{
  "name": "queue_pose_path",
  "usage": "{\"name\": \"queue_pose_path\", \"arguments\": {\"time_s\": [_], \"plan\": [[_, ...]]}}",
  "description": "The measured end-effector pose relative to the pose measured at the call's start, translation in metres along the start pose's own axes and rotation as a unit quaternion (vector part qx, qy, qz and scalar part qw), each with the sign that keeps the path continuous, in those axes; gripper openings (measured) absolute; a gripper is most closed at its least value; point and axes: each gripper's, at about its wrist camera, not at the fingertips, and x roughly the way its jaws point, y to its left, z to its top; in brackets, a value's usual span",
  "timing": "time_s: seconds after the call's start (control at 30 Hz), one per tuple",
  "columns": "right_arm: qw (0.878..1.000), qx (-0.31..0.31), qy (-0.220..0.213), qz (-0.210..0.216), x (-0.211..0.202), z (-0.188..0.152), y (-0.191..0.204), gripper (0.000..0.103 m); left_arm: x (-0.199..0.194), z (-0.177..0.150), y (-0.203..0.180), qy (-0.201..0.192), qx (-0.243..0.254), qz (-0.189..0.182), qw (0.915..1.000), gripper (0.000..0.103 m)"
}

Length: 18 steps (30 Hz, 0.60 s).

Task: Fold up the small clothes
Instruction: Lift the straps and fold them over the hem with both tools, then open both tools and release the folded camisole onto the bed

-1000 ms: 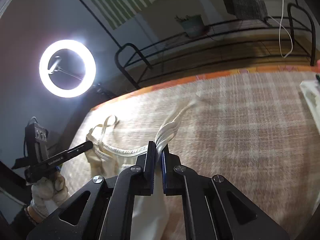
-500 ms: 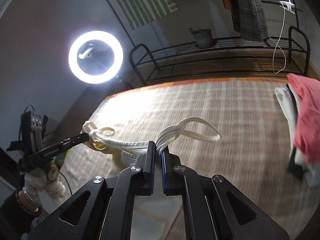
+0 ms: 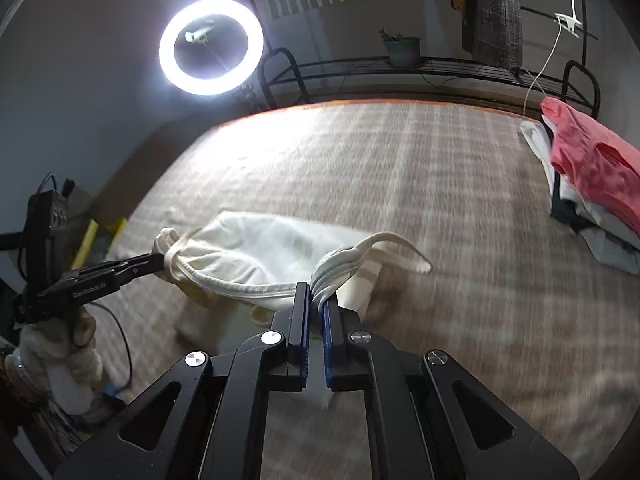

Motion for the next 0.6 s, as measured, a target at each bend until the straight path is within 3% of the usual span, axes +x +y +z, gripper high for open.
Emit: {"name": "queue_pose_path", "arguments": {"time_s": [0.27,0.4,0.6], "plan": [[0.997,-0.007,0.079,-0.01,-0.006,-0.043,0.002,0.007,-0.016,-0.036,0.009,0.053,0.027,0.01,0.9982,0.002],[0.998,-0.008,0.065,0.009,-0.025,-0.04,0.005,0.007,-0.04,-0.045,0.01,0.059,0.03,-0.007,0.9978,0.002],[0.999,-0.008,0.021,0.041,-0.033,-0.02,0.024,0.007,-0.056,-0.018,-0.009,0.007,0.043,-0.011,0.999,0.002]]}}
